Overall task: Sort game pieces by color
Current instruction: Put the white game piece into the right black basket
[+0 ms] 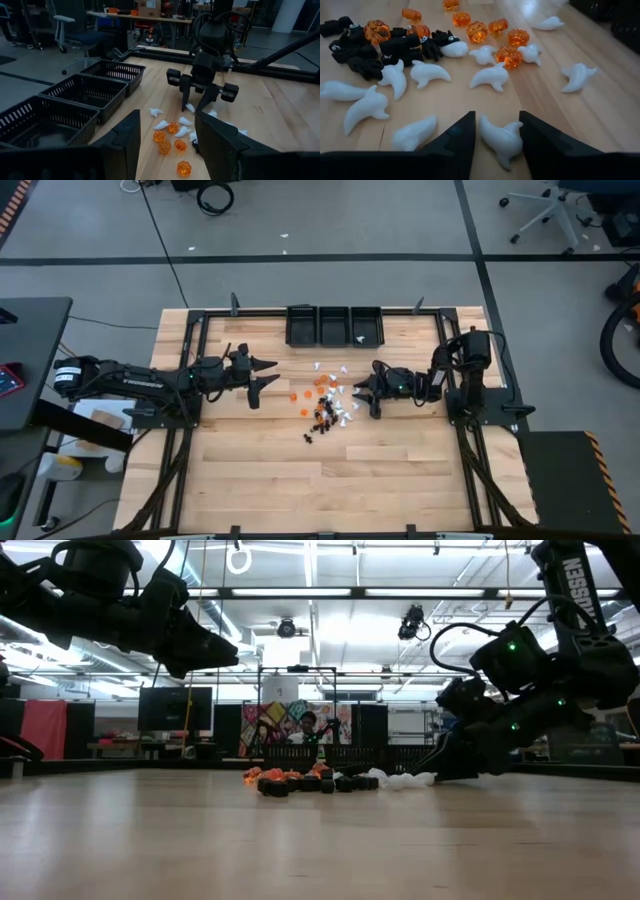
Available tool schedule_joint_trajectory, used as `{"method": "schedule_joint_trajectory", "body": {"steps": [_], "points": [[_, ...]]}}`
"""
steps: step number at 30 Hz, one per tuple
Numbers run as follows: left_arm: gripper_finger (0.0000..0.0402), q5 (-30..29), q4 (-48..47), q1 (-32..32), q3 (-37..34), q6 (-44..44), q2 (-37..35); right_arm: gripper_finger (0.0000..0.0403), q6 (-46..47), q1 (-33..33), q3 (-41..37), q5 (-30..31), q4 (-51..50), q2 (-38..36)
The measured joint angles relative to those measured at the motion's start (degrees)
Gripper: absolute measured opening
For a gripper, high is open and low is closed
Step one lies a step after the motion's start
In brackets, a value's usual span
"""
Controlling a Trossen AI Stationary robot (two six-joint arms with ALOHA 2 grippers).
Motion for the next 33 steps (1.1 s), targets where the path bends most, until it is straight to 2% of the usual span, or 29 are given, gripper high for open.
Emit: {"method": "schedule_joint_trajectory", "body": {"steps": [8,18,27,33], "points": [[0.0167,0.0,-0.02,0.0,0.0,0.02,0.01,0.011,0.0,0.04,0.02,-0.15,0.11,0.0],[0.0167,0.0,-0.04,0.0,0.0,0.03,0.01,0.0105,0.11,0.0,0.0,1.33,-0.01,-0.82],[0.0167,0.0,-0.05,0.0,0.0,0.02,0.0,0.0105,-0.81,-1.11,0.13,5.84,-4.83,-11.95],[0.0167,0.0,-0.05,0.0,0.0,0.02,0.0,0.0105,-4.34,-4.61,4.21,9.99,-16.75,-19.9]]}}
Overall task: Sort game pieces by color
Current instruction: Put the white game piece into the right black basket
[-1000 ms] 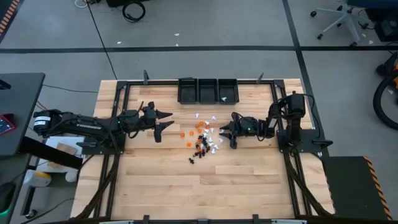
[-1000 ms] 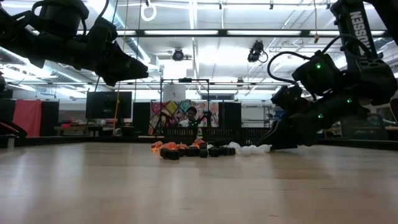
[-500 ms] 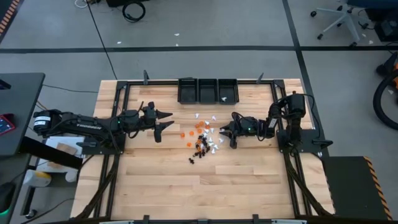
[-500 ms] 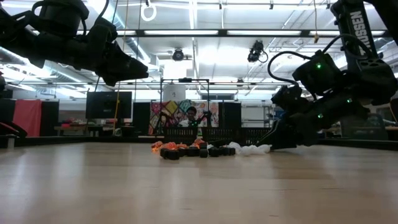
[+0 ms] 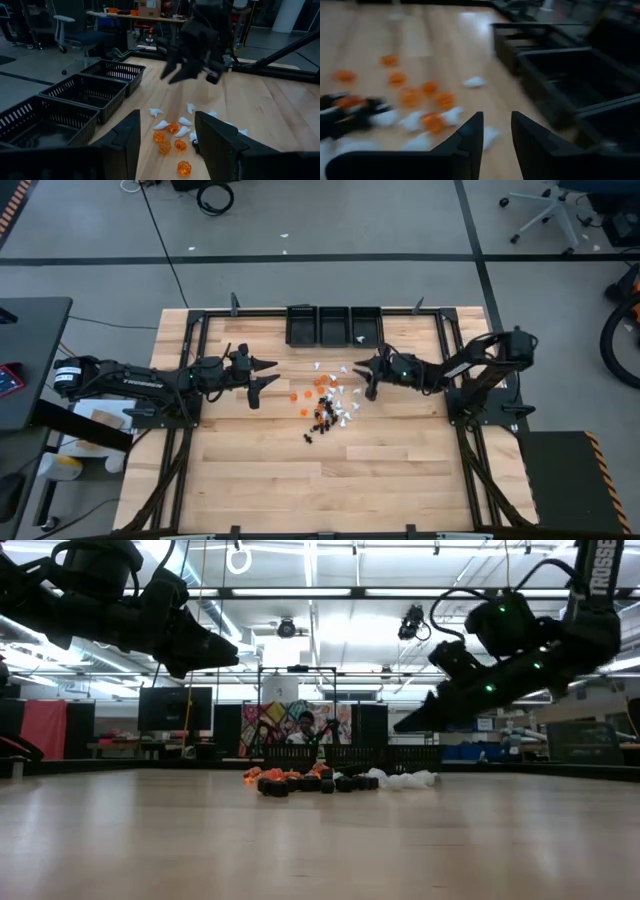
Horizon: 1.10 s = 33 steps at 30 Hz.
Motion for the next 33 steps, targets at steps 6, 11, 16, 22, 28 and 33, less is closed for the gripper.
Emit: {"method": "schedule_joint_trajectory", "body": {"steps": [6,11,16,22,28,33], "points": [[0.0167,0.0,-0.04,0.01,0.0,-0.01,0.01,0.0105,-4.11,-6.28,5.63,0.17,-9.39,-2.37],[0.0167,0.0,-0.07,0.01,0.0,-0.01,0.0,0.0105,-3.98,-11.47,9.92,-0.28,-16.59,-2.4],[0.0167,0.0,-0.07,0.02,0.0,-0.02,0.0,0.0105,-1.43,-16.11,13.44,-0.56,-22.06,-1.71],[0.0167,0.0,-0.49,0.01,0.0,-0.04,0.01,0.0114,2.77,-20.68,15.18,-4.7,-25.35,-1.57],[0.0167,0.0,-0.92,0.02,-0.02,-0.04,0.0,0.0151,3.99,-22.21,15.22,-8.27,-25.38,-1.57],[0.0167,0.0,-1.1,0.01,-0.02,-0.04,0.0,0.0174,4.35,-22.02,15.22,-9.98,-27.42,-2.91]]}}
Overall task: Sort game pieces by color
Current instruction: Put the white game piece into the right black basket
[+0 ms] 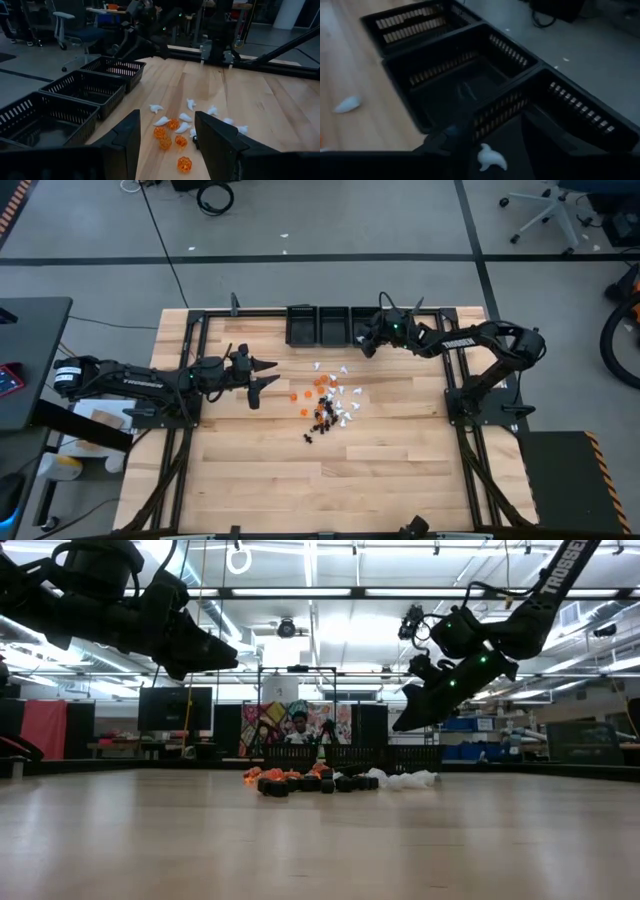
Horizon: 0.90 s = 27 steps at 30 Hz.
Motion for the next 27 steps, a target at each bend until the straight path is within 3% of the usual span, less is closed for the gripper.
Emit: {"method": "schedule_joint_trajectory", "body": {"steps": [7,10,13,20,27], "points": [[0.0167,0.0,-1.04,-0.01,0.0,-0.07,0.02,0.0185,-10.34,8.06,-1.79,-9.33,-1.57,-5.85],[0.0167,0.0,-1.18,0.0,0.0,-0.57,0.0,0.0183,-11.13,12.06,-4.2,-13.03,-1.66,-5.14],[0.0167,0.0,-1.19,0.0,0.0,-0.6,0.02,0.0183,-9.66,15.47,-7.06,-13.06,-0.58,-2.41],[0.0167,0.0,-1.61,0.01,0.0,-2.38,0.0,0.0183,-4.02,18.87,-15.27,-12.63,19.08,4.13],[0.0167,0.0,-1.48,0.01,0.0,-2.1,0.0,0.0183,-2.35,20.82,-16.98,-10.99,31.19,13.37]]}}
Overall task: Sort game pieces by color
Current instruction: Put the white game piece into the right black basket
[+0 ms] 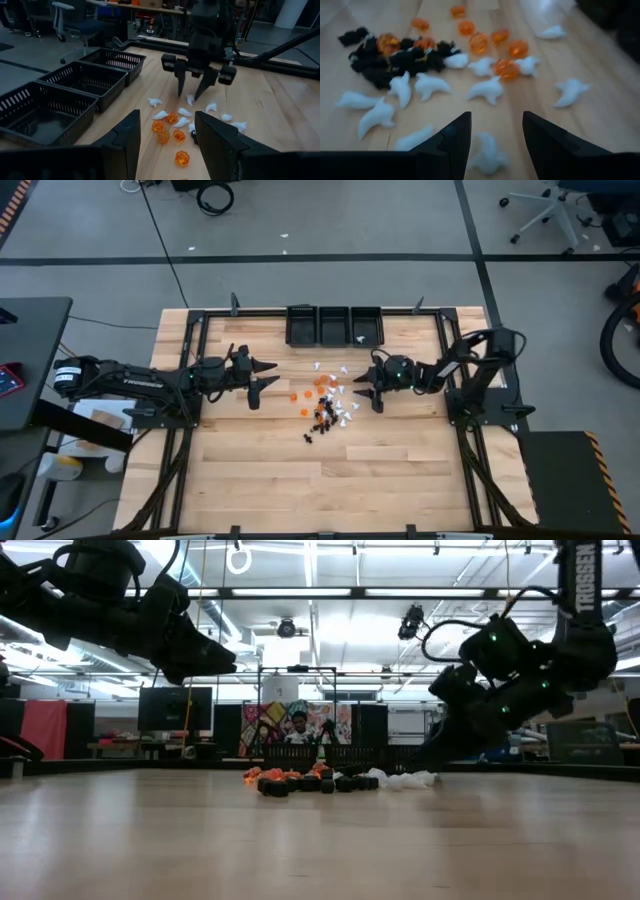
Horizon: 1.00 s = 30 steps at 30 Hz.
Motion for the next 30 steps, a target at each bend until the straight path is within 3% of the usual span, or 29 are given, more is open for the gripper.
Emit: {"method": "schedule_joint_trajectory", "body": {"steps": [7,12,23,30], "points": [[0.0167,0.0,0.02,0.0,0.0,0.05,0.01,0.0181,-0.04,-0.28,0.02,0.5,9.64,8.97],[0.0167,0.02,0.07,0.0,0.0,0.13,0.0,0.0154,-0.23,-0.07,0.03,0.07,13.24,12.27],[0.0167,0.0,0.02,-0.01,0.0,-0.3,0.0,0.0054,-2.43,0.02,-0.31,-0.64,13.27,12.92],[0.0167,0.0,0.02,-0.02,0.0,-0.46,0.01,0.0058,-0.8,-0.24,-0.33,0.64,10.16,10.32]]}}
